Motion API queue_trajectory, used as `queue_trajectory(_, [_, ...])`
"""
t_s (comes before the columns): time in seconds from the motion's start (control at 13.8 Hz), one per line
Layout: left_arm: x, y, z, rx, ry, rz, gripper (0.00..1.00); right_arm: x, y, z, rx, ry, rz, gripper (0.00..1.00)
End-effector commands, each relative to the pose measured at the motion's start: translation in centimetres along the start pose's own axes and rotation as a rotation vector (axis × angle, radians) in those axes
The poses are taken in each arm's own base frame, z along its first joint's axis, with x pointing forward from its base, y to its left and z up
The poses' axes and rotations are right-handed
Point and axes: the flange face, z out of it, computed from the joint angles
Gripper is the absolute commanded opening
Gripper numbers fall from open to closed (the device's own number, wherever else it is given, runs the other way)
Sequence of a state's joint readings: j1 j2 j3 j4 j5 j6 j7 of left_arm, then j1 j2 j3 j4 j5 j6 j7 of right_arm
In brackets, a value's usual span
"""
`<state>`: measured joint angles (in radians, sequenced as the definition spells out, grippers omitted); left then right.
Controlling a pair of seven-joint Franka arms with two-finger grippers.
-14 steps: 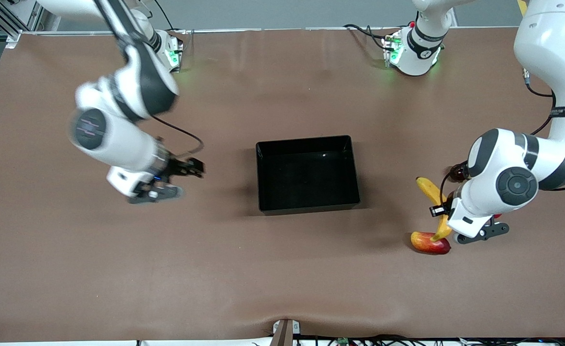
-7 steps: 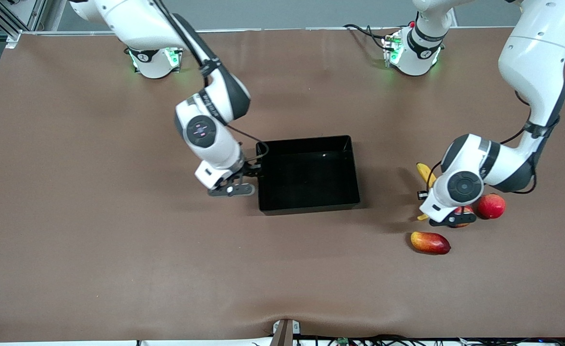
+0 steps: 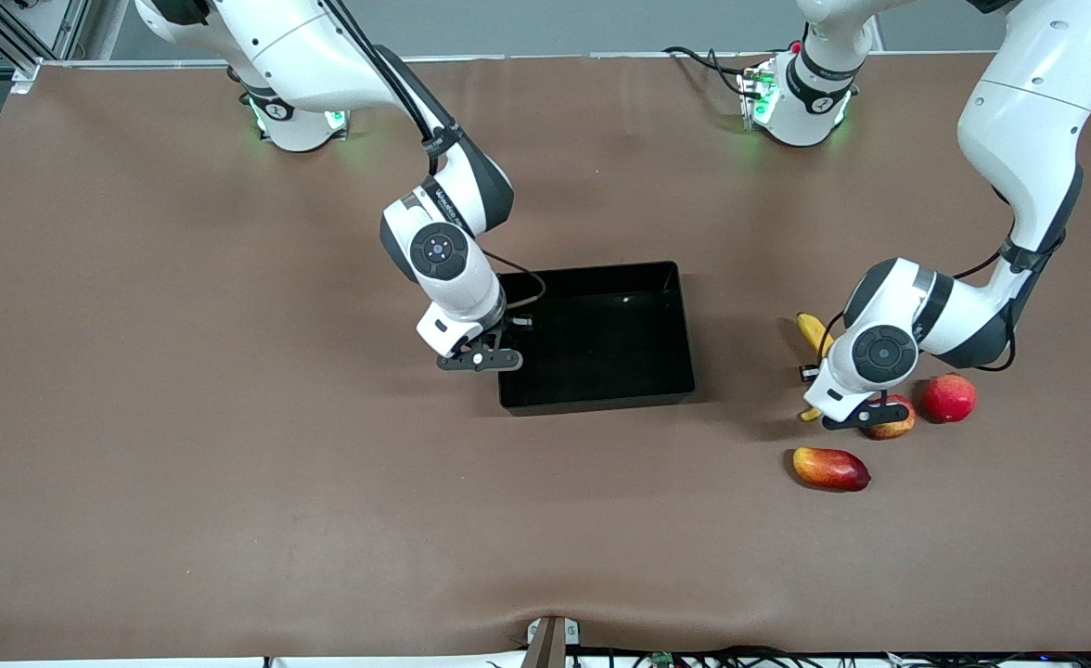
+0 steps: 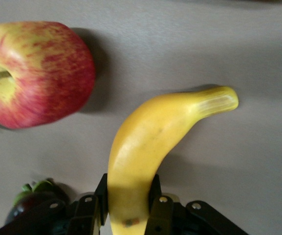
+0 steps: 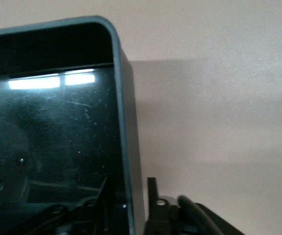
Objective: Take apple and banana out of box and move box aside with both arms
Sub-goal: 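Drag the black box away with the right gripper while the left gripper releases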
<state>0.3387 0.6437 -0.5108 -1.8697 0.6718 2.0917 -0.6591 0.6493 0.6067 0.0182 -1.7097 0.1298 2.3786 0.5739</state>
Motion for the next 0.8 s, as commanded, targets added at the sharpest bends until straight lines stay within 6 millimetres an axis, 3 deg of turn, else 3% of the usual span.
queue_trajectory(0.0, [0.5,-1.1,1.5,-0.001,0.031,-0.004,0.16,1.1,0.8,-1.0,-0.008,0.017,0.015,0.00])
queue_trajectory(0.07, [0.6,-1.0,1.3,-0.001,0.035,-0.005,0.50,1.6,1.3,-1.7,-0.005,0.022,0.030,0.00])
queue_trajectory(0.14, [0.6,-1.1,1.1,-0.003,0.038,-0.008,1.00,2.3,2.0,-3.4,0.001,0.030,0.040,0.00])
queue_trajectory(0.36, [0.5,0.2,-2.7,-0.027,0.081,0.001,1.00,4.1,7.0,-8.2,-0.037,-0.038,0.119,0.00])
queue_trajectory(0.51, [0.7,0.2,-8.3,-0.055,0.145,-0.021,1.00,4.9,10.0,-11.6,-0.045,-0.054,0.164,0.00])
queue_trajectory(0.72, [1.3,-0.7,-17.9,-0.096,0.210,-0.083,1.00,6.3,17.6,-15.0,-0.042,-0.060,0.136,0.00])
